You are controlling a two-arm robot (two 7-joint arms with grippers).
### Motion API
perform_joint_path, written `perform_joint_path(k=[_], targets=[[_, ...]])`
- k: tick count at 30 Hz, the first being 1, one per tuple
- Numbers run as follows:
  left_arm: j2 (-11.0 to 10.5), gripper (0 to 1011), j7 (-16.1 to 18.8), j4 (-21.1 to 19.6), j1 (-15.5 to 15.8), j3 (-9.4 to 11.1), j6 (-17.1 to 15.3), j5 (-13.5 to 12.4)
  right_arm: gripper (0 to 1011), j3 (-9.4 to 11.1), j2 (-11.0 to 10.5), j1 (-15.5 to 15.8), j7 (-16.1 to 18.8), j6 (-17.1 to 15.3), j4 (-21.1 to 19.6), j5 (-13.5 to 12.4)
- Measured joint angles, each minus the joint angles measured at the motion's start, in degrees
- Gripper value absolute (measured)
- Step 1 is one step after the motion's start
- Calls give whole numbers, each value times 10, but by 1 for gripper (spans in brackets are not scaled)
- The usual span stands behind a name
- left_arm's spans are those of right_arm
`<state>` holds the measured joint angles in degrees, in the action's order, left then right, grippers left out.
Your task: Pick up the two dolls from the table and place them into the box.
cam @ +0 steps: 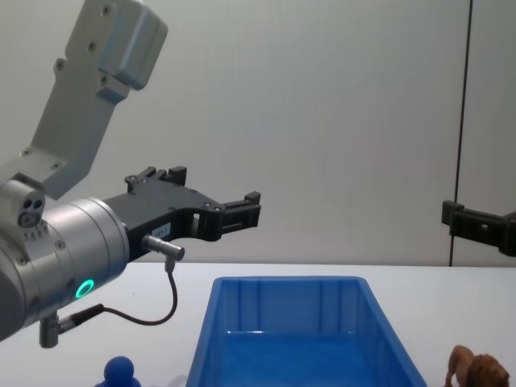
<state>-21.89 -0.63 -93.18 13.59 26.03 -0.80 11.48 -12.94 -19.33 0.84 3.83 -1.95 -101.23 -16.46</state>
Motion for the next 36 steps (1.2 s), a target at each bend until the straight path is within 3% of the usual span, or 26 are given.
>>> perform_joint_path(k=[36], targets=[[0,1002,0,0,0,0,0,0,1001,6,-3,-5,6,-2,10,-3]])
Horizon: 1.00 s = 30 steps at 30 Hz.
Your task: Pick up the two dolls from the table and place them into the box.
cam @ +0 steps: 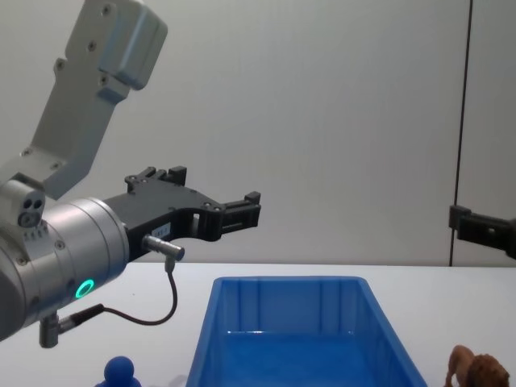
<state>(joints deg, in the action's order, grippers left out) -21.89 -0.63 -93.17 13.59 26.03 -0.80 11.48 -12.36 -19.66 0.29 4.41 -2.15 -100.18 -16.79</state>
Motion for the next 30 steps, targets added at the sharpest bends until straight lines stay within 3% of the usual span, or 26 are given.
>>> perform_joint_path(k=[15,30], targets=[[0,1002,0,0,0,0,0,0,1001,30,-31,-11,25,-39,43,-14],[0,1002,0,0,0,0,0,0,1001,53,-65,4,59,-80,56,-20]])
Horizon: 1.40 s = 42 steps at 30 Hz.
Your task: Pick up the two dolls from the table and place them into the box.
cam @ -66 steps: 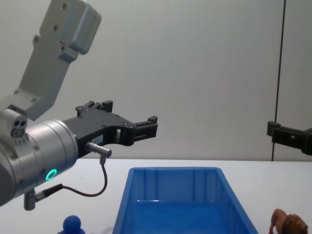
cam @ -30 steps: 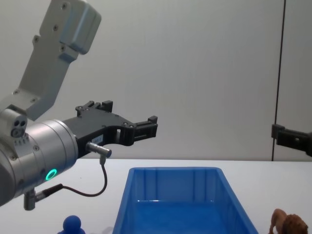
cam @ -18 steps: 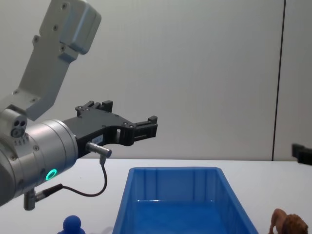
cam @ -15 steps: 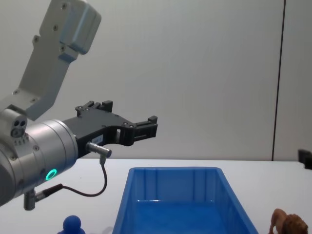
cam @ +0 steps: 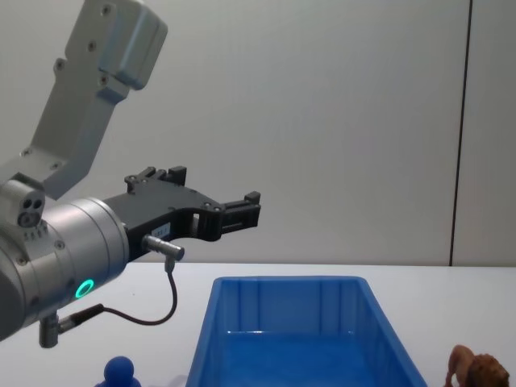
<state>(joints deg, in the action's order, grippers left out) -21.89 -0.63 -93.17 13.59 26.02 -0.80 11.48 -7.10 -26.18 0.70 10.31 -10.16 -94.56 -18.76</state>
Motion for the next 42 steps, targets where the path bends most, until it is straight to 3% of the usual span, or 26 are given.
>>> perform_joint_path(k=[12,28,42], targets=[[0,1002,0,0,0,0,0,0,1001,-2,-6,5,19,-31,15,19],[0,1002,0,0,0,0,0,0,995,-18,8,-1,25,-79,30,42],[0,1002,0,0,0,0,0,0,623,-23,20,-11,13,-107,43,46]])
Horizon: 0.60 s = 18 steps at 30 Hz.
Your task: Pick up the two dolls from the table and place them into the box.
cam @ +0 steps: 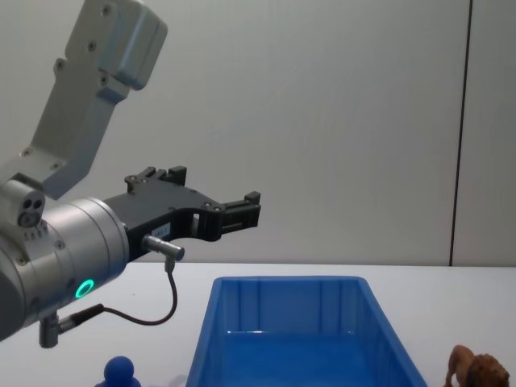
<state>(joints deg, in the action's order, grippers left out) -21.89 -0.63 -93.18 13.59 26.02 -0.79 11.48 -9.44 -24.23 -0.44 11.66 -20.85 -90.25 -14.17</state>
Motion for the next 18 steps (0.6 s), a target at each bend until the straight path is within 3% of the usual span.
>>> perform_joint_path(k=[8,18], targets=[[0,1002,0,0,0,0,0,0,384,0,4,-5,-4,-9,3,-3],[0,1002,0,0,0,0,0,0,372,3,7,-8,-14,15,-2,-8]])
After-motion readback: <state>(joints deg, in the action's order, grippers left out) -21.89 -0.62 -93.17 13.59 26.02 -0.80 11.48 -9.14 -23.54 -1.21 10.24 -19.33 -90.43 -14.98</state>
